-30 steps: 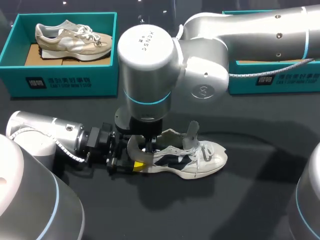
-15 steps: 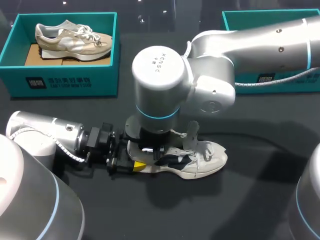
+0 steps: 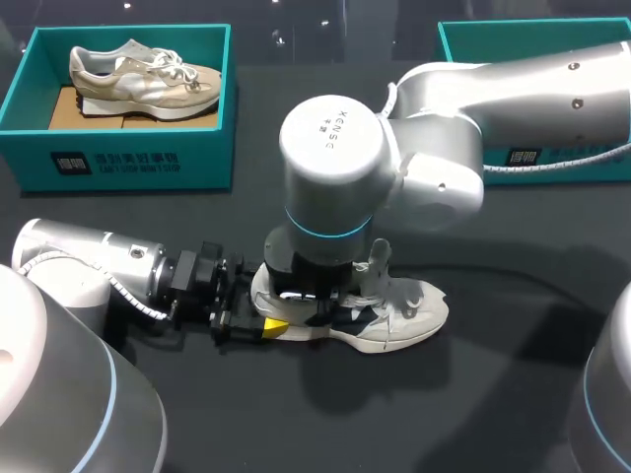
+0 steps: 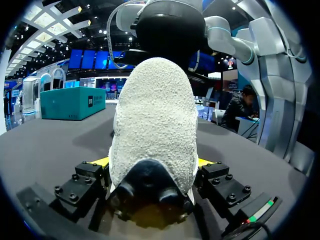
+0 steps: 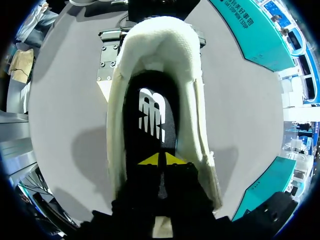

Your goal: Take the shoe out of the shoebox, open the shoe tongue, remove and reinsert the insole, then place the shoe into the shoebox

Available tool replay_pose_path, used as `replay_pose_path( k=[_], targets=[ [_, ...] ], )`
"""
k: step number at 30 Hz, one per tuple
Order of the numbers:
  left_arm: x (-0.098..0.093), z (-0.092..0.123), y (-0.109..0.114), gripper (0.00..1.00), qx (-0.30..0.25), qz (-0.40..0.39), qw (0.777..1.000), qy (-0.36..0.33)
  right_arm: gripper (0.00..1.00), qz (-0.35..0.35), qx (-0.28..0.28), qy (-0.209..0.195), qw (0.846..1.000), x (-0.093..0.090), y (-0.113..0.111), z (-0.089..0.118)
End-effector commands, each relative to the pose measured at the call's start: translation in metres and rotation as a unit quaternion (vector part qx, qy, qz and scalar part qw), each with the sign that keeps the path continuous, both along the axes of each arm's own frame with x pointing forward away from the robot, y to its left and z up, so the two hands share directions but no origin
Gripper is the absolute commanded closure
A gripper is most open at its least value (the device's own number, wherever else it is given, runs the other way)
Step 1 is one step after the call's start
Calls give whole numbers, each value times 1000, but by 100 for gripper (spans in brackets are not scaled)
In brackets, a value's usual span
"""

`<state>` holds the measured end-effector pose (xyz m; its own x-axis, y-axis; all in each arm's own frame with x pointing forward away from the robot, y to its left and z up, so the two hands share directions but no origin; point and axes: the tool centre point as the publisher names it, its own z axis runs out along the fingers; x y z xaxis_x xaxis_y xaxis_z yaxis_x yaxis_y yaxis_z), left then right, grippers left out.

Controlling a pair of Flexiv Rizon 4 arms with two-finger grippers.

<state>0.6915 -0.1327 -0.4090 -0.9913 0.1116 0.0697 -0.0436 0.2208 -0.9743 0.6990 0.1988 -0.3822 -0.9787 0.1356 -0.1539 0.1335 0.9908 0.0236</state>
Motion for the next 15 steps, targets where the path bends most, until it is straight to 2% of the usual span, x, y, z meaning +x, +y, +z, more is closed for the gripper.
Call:
replay_pose_path(
  k=[1, 6, 9, 15],
  targets=[
    [0, 0, -1, 100, 0, 0, 1000, 0, 76, -1, 2, 2, 1000, 3, -3, -2],
    [0, 0, -1, 100, 0, 0, 1000, 0, 70, 3, 2, 7, 1000, 7, -2, -7],
    [0, 0, -1, 100, 0, 0, 1000, 0, 70, 8, 4, 15, 1000, 8, -1, -11],
    [0, 0, -1, 100, 0, 0, 1000, 0, 64, 14, 8, 40, 999, 8, 1, -28]
  ],
)
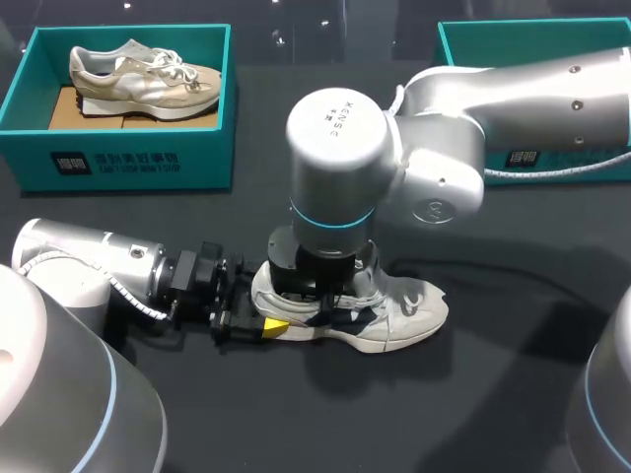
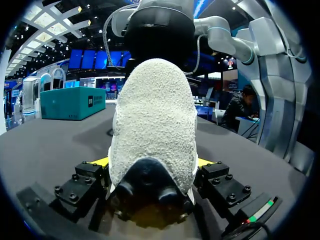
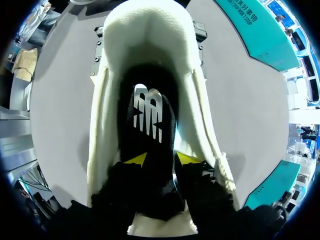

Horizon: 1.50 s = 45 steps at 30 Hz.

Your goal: Take the shoe out of the shoebox, open the shoe tongue, remove and reinsert the insole, then place the shoe into the shoebox

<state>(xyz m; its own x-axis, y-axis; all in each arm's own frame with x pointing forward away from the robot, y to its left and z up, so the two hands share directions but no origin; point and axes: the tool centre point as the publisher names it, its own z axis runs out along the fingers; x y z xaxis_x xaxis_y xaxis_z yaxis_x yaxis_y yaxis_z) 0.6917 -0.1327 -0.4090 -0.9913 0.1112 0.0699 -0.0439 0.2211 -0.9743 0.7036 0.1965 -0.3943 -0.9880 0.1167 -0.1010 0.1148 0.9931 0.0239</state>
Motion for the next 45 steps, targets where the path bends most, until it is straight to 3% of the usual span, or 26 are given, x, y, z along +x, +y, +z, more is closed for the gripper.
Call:
replay_pose_path(
  k=[1, 7, 10, 12, 13, 18, 30, 45],
  targets=[
    [0, 0, -1, 100, 0, 0, 1000, 0, 64, 6, 6, 18, 1000, 3, 4, -19],
    [0, 0, -1, 100, 0, 0, 1000, 0, 68, 9, 6, 66, 998, -10, 7, -35],
    [0, 0, -1, 100, 0, 0, 1000, 0, 81, 10, 5, 86, 996, -18, 5, -39],
    [0, 0, -1, 100, 0, 0, 1000, 0, 98, 9, 3, 92, 996, -23, 3, -41],
    [0, 0, -1, 100, 0, 0, 1000, 0, 100, 9, 4, 96, 995, -26, 2, -41],
    [0, 0, -1, 100, 0, 0, 1000, 0, 100, 3, 8, 103, 995, -34, -4, -37],
    [0, 0, -1, 100, 0, 0, 1000, 0, 100, 5, 69, 87, 994, -39, -19, 0],
    [0, 0, -1, 100, 0, 0, 1000, 0, 100, 29, 132, 61, 989, -30, -29, 17]
  ],
)
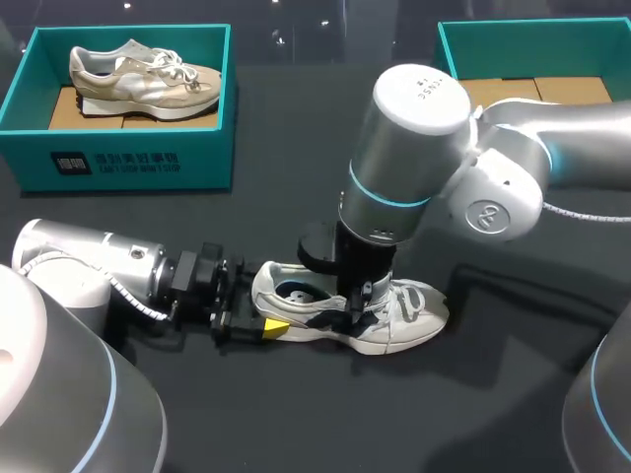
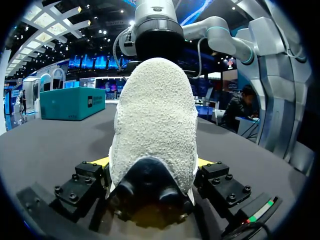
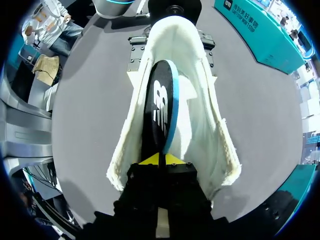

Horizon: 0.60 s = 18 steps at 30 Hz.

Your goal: Take the shoe out of the shoebox, open the shoe tongue, remove and reinsert the insole, then place the shoe into the shoebox

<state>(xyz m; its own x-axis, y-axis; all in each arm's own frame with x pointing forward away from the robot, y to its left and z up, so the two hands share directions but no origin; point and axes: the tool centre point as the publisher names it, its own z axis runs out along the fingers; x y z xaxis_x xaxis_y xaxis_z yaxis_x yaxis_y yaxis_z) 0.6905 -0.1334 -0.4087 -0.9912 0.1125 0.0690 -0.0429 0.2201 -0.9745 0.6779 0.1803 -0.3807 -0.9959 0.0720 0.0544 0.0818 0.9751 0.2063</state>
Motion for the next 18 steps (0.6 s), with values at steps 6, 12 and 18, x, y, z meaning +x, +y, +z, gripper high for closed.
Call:
replay_pose_path(
  k=[6, 12, 18],
  targets=[
    [1, -1, 0, 100, 1, 1, 1000, 0, 100, 22, 49, -18, 998, 1, -14, 12],
    [1, -1, 0, 100, 1, 1, 1000, 0, 100, 61, 74, -33, 995, 5, -12, 22],
    [1, -1, 0, 100, 1, 1, 1000, 0, 100, 94, 89, -40, 991, 9, -12, 31]
  ],
)
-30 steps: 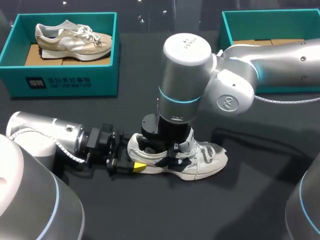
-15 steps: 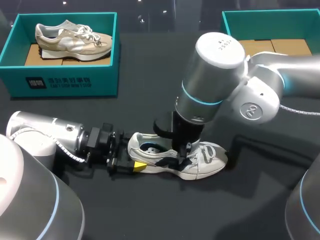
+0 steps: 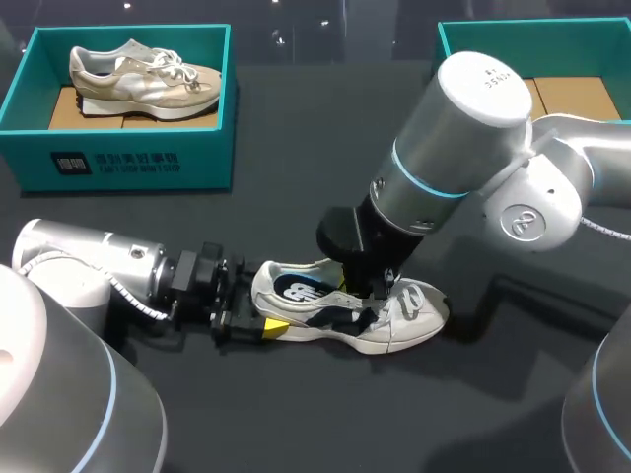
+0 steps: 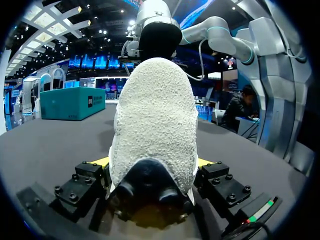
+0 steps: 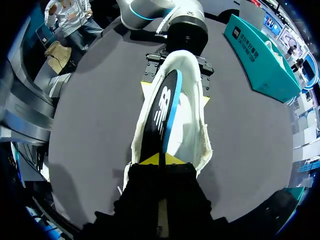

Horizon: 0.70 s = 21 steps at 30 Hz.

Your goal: Take the shoe out of the shoebox, open the shoe tongue, remove and reinsert the insole, then place the shoe into the shoebox

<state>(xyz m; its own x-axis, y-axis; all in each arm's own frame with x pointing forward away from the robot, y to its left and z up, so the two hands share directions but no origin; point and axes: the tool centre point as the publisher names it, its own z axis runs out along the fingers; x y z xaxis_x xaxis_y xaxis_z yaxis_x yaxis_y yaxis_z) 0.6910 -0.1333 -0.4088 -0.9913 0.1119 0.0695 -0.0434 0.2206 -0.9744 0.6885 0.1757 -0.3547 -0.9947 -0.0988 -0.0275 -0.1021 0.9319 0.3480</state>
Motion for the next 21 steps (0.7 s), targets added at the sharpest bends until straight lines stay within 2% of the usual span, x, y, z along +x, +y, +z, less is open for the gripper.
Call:
replay_pose_path(
  k=[1, 9, 16, 21],
  targets=[
    [1, 0, 0, 100, 0, 0, 1000, 0, 100, 13, 9, 3, 1000, -1, -7, 6],
    [1, 0, 0, 100, 0, 0, 1000, 0, 100, 29, 27, 15, 999, 4, -13, 4],
    [1, 0, 0, 100, 0, 0, 1000, 0, 100, 85, 24, -6, 996, 7, 8, 22],
    [1, 0, 0, 100, 0, 0, 1000, 0, 100, 121, 51, -28, 991, 6, 14, 31]
  ],
)
